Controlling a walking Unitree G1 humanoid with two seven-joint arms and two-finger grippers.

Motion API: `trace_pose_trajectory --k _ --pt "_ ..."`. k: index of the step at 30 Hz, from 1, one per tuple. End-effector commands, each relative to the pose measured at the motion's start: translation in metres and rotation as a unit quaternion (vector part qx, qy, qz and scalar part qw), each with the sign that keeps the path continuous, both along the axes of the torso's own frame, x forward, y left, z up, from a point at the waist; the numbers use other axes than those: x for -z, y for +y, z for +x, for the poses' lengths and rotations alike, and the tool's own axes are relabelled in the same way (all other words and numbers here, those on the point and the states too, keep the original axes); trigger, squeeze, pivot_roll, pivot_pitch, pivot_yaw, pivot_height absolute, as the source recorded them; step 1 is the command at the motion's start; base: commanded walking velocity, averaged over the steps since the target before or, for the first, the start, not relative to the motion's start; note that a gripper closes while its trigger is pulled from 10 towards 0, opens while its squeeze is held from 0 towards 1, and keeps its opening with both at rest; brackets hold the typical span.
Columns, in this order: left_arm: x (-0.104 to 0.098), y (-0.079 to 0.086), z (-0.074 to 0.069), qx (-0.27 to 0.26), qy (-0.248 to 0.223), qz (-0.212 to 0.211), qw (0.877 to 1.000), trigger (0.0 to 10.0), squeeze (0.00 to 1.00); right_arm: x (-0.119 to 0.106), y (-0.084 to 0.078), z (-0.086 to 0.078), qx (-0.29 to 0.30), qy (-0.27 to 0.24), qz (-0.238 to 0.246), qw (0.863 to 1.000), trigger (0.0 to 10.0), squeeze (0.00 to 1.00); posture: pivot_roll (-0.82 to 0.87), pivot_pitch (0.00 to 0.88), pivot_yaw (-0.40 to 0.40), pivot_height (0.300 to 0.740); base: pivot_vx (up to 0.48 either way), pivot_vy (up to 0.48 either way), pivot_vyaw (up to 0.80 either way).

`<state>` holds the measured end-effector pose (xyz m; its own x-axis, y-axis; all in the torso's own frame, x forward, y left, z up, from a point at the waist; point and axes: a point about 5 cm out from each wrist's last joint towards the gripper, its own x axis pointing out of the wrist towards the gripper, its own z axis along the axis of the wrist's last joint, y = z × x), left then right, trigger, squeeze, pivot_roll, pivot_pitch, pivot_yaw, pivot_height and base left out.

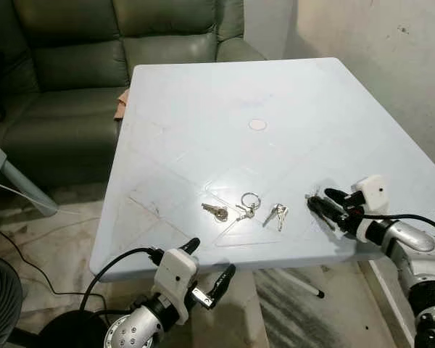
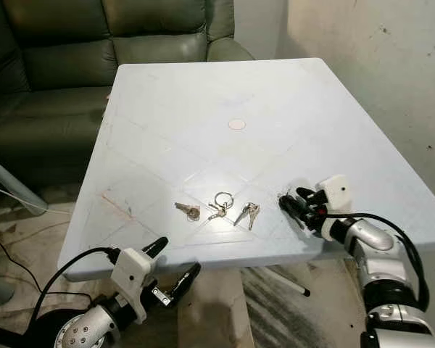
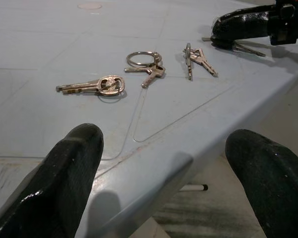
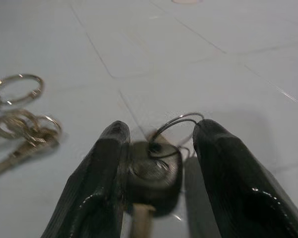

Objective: Hang keys on a hook

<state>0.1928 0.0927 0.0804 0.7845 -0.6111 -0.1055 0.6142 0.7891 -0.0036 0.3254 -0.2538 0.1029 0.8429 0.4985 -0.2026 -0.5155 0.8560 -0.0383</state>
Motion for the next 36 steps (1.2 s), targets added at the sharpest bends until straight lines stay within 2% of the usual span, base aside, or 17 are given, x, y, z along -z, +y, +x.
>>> trace_pose_trajectory --k 1,6,12,13,14,15,16,27,36 --pt "0.003 0.001 -0.002 0.0 0.005 0.004 1.0 10.0 0.0 -0.003 0.002 0.002 0.002 -0.005 0.009 1.0 10.0 0.0 -0.01 0.097 0.012 0.74 0.0 0.0 0.0" --pt "0.003 0.001 -0.002 -0.002 0.005 0.005 1.0 10.0 0.0 -0.004 0.006 0.005 0.005 -0.004 0.014 1.0 10.0 0.0 0.0 0.095 0.01 0.74 0.0 0.0 0.0" --pt "0.003 0.001 -0.003 -0.004 0.006 0.004 1.0 10.0 0.0 -0.006 0.003 0.006 0.016 -0.007 0.007 1.0 10.0 0.0 0.0 0.096 0.008 0.74 0.0 0.0 0.0" --pt "0.003 0.001 -0.003 -0.004 0.006 0.004 1.0 10.0 0.0 -0.006 0.002 0.006 0.021 -0.007 0.005 1.0 5.9 0.0 0.0 0.096 0.008 0.74 0.0 0.0 0.0" --pt "0.003 0.001 -0.003 -0.004 0.006 0.004 1.0 10.0 0.0 -0.006 0.002 0.006 0.021 -0.007 0.005 1.0 5.9 0.0 0.0 0.096 0.008 0.74 0.0 0.0 0.0" --pt "0.003 0.001 -0.003 -0.004 0.006 0.004 1.0 10.0 0.0 -0.007 0.001 0.007 0.028 -0.009 0.004 1.0 4.5 0.0 0.0 0.096 0.008 0.74 0.0 0.0 0.0" --pt "0.003 0.001 -0.003 -0.003 0.006 0.005 1.0 10.0 0.0 -0.007 -0.001 0.007 0.032 -0.01 0.003 0.999 0.0 0.0 0.0 0.097 0.009 0.74 0.0 0.0 0.0" --pt "0.003 0.001 -0.004 -0.001 0.007 0.005 1.0 10.0 0.0 -0.008 -0.011 0.003 0.038 -0.011 -0.015 0.999 0.0 0.0 -0.01 0.105 0.01 0.74 0.0 0.0 0.0" --pt "0.003 0.001 -0.004 -0.002 0.007 0.006 1.0 10.0 0.0 -0.007 -0.013 0.001 0.03 -0.01 -0.032 0.999 0.0 0.0 -0.01 0.106 0.012 0.74 0.0 0.0 0.0"
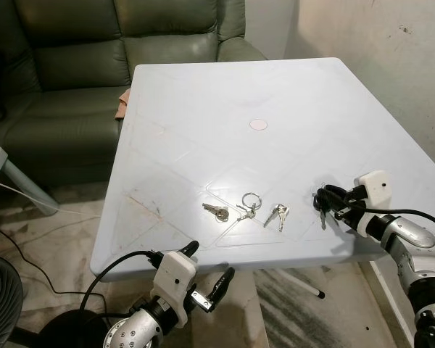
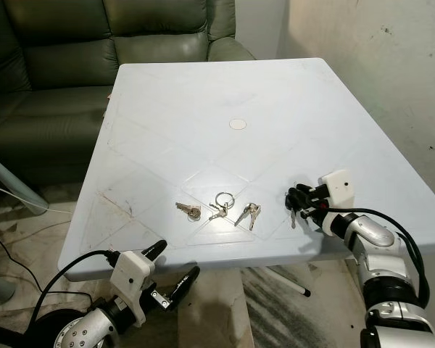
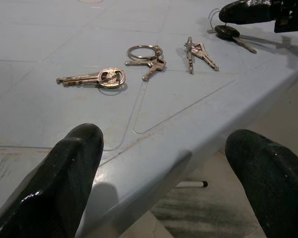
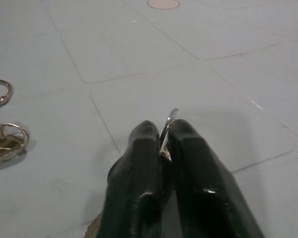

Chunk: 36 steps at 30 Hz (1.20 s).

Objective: Hang keys on a hook

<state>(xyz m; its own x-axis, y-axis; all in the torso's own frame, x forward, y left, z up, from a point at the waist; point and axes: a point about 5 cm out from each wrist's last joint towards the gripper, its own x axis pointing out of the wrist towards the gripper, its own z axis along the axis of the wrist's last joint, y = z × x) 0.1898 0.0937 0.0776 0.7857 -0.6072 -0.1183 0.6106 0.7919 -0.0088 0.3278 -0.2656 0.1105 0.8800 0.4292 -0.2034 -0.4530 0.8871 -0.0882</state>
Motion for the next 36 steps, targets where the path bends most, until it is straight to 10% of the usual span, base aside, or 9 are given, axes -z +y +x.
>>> trace_pose_trajectory --k 1,11,12,14,18,19,28,31,36 --pt "0.0003 0.0005 -0.0008 0.0 0.0 0.004 1.0 10.0 0.0 0.0007 -0.0014 -0.0016 -0.006 0.001 -0.012 1.0 0.0 0.0 -0.01 0.106 0.012 0.74 0.0 0.0 0.0" --pt "-0.0003 0.0002 -0.0012 -0.001 0.0 0.005 1.0 10.0 0.0 0.0052 0.0006 -0.0031 -0.009 0.008 -0.021 1.0 0.0 0.0 0.0 0.109 0.012 0.74 0.0 0.0 0.0" --pt "-0.0001 0.0004 -0.0014 -0.001 0.0 0.005 1.0 10.0 0.0 0.0067 0.0011 -0.0032 -0.01 0.016 -0.012 1.0 10.0 0.0 0.0 0.11 0.011 0.74 0.0 0.0 0.0" --pt "0.0001 0.0007 -0.0018 -0.002 0.0 0.006 1.0 10.0 0.0 0.0082 0.0023 -0.0034 -0.017 0.026 0.0 1.0 10.0 1.0 0.0 0.108 0.012 0.74 0.0 0.0 0.0" --pt "-0.0001 0.0009 -0.0016 -0.002 -0.001 0.007 1.0 10.0 0.0 0.006 0.0027 -0.0002 0.002 0.007 -0.037 0.999 10.0 1.0 0.0 0.106 0.012 0.74 0.0 0.0 0.0" --pt "-0.0001 0.0009 -0.0016 -0.003 -0.001 0.007 1.0 10.0 0.0 0.0066 0.0031 -0.0002 0.001 0.011 -0.031 0.999 10.0 0.0 0.0 0.105 0.013 0.74 0.0 0.0 0.0" --pt "-0.0002 0.0011 -0.0018 -0.003 -0.002 0.008 1.0 10.0 0.0 0.0064 0.0043 0.0017 0.013 0.008 -0.028 1.0 10.0 0.0 0.0 0.099 0.012 0.74 0.0 0.0 0.0" --pt "0.0 0.001 -0.0017 -0.003 -0.002 0.008 1.0 10.0 0.0 0.0052 0.002 0.0032 0.029 0.003 -0.028 0.999 0.1 0.0 0.0 0.099 0.011 0.74 0.0 0.0 0.0" --pt "0.0004 0.001 -0.0017 -0.003 -0.002 0.009 1.0 10.0 0.0 0.003 -0.0002 0.0043 0.043 -0.008 -0.038 0.998 0.0 0.0 0.0 0.096 0.012 0.74 0.0 0.0 0.0"
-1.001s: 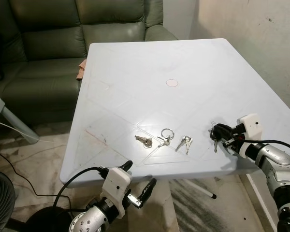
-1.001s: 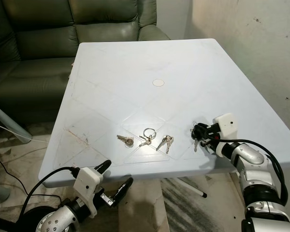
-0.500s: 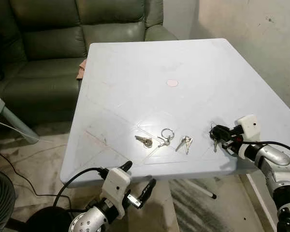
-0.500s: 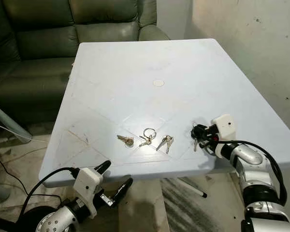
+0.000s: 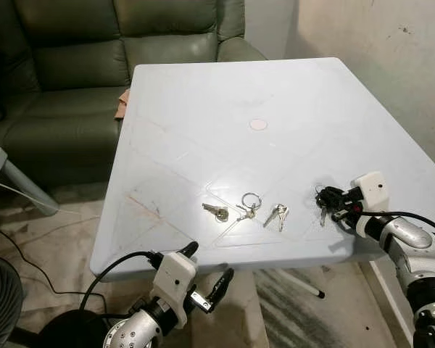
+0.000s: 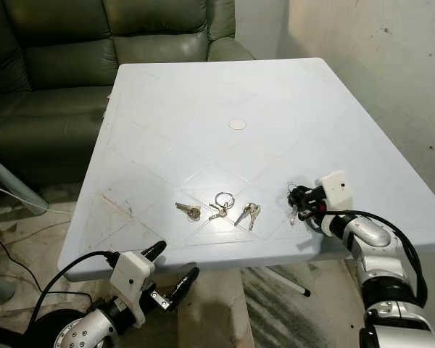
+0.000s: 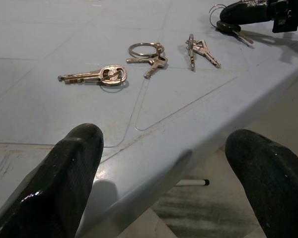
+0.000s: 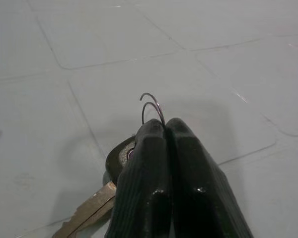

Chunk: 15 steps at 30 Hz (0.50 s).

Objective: Hang keys on a hook

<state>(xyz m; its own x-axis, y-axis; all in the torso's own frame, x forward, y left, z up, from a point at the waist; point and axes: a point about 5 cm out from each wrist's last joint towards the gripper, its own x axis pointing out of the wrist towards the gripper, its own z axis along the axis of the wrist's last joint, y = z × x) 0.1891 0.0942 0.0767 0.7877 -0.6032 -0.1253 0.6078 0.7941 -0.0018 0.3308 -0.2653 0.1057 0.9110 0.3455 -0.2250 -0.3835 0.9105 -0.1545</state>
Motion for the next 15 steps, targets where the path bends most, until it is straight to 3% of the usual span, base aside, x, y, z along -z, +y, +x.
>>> trace_pose_trajectory --k 1,5,8,10,11,12,15 --pt "-0.001 0.001 -0.001 -0.001 -0.003 0.004 1.0 10.0 0.0 -0.003 -0.001 0.002 0.008 -0.009 -0.004 1.0 0.0 0.0 0.0 0.096 0.013 0.74 0.0 0.0 0.0" --pt "-0.001 0.001 0.001 -0.004 -0.006 0.005 1.0 10.0 0.0 -0.009 -0.001 0.002 0.01 -0.042 -0.001 0.999 0.0 0.0 0.01 0.093 0.01 0.74 0.0 0.0 0.0" --pt "-0.003 0.003 0.007 -0.02 -0.008 -0.004 1.0 10.0 0.0 -0.017 0.0 0.002 0.027 -0.087 0.043 0.995 0.0 0.0 0.01 0.09 0.006 0.74 0.0 0.0 0.0" --pt "-0.004 0.004 0.01 -0.032 -0.009 -0.011 0.999 10.0 0.0 -0.023 0.004 0.0 0.023 -0.118 0.104 0.987 5.7 0.0 0.01 0.082 0.002 0.74 0.0 0.0 0.0" --pt "-0.004 0.005 0.011 -0.036 -0.011 -0.013 0.999 10.0 0.0 -0.024 0.006 -0.001 0.024 -0.129 0.121 0.984 7.5 0.0 0.01 0.08 -0.001 0.74 0.0 0.0 0.0" --pt "-0.005 0.006 0.014 -0.048 -0.011 -0.019 0.999 10.0 0.0 -0.027 0.011 -0.004 0.03 -0.15 0.149 0.977 10.0 0.0 0.01 0.076 -0.002 0.74 0.0 0.0 0.0" --pt "-0.008 0.008 0.018 -0.065 -0.018 -0.029 0.997 10.0 0.0 -0.022 0.018 -0.011 0.04 -0.156 0.169 0.972 10.0 0.0 0.02 0.059 -0.011 0.74 0.0 0.0 0.0"
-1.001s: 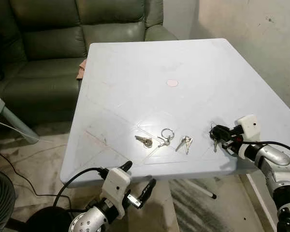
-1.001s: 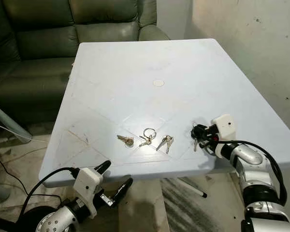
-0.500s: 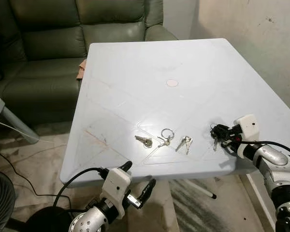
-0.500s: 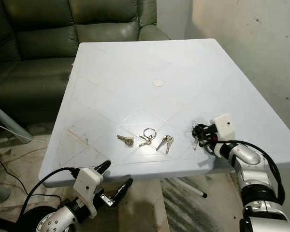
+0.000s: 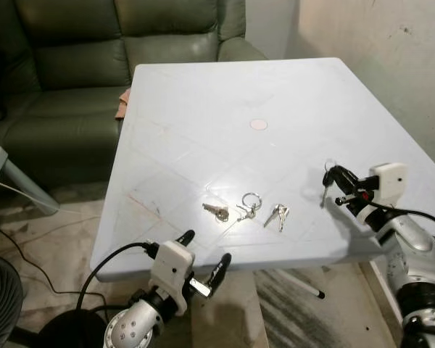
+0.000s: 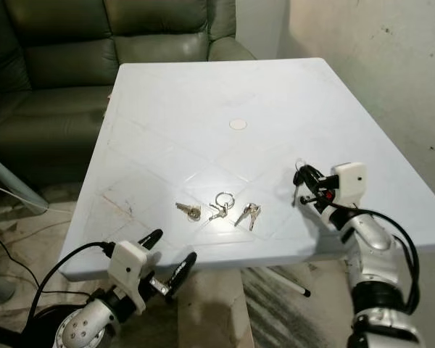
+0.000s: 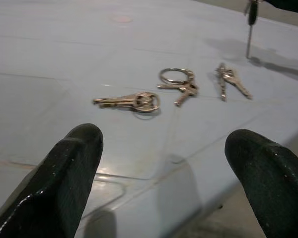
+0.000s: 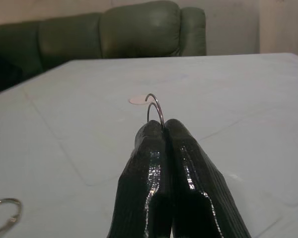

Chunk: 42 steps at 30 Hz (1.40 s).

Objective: Hang keys on a hook

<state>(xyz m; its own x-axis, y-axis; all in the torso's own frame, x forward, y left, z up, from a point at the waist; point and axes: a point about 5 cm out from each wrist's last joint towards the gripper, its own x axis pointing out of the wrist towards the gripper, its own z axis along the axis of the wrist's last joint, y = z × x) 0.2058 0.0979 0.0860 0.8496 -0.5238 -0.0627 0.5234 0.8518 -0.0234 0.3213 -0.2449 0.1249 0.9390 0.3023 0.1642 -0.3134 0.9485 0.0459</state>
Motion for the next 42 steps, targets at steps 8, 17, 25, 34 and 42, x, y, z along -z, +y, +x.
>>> trace_pose_trajectory --k 8,17,25,34,42 --pt "-0.013 0.02 0.032 -0.093 -0.026 -0.047 0.994 10.0 0.0 0.009 0.021 -0.02 0.071 -0.02 0.037 0.997 10.0 0.0 0.01 0.0 -0.026 0.74 0.0 0.0 0.0" --pt "-0.038 0.043 0.064 -0.158 -0.076 -0.054 0.983 10.0 0.0 0.001 0.066 -0.027 0.079 -0.021 0.038 0.996 10.0 0.0 0.02 0.0 -0.037 0.74 0.0 0.0 0.0" --pt "-0.051 0.059 0.081 -0.212 -0.1 -0.046 0.971 10.0 0.0 0.002 0.079 -0.028 0.097 -0.004 0.014 0.995 10.0 0.0 0.03 0.0 -0.034 0.74 0.0 0.0 0.0" --pt "-0.056 0.068 0.092 -0.247 -0.114 -0.045 0.961 10.0 0.0 -0.007 0.082 -0.03 0.109 -0.017 -0.014 0.994 10.0 0.0 0.02 0.0 -0.026 0.74 0.0 0.0 0.0" --pt "-0.056 0.069 0.094 -0.256 -0.106 -0.078 0.958 10.0 0.0 -0.003 0.085 -0.031 0.116 -0.002 -0.031 0.993 10.0 0.0 0.02 0.0 -0.027 0.74 0.0 0.0 0.0"
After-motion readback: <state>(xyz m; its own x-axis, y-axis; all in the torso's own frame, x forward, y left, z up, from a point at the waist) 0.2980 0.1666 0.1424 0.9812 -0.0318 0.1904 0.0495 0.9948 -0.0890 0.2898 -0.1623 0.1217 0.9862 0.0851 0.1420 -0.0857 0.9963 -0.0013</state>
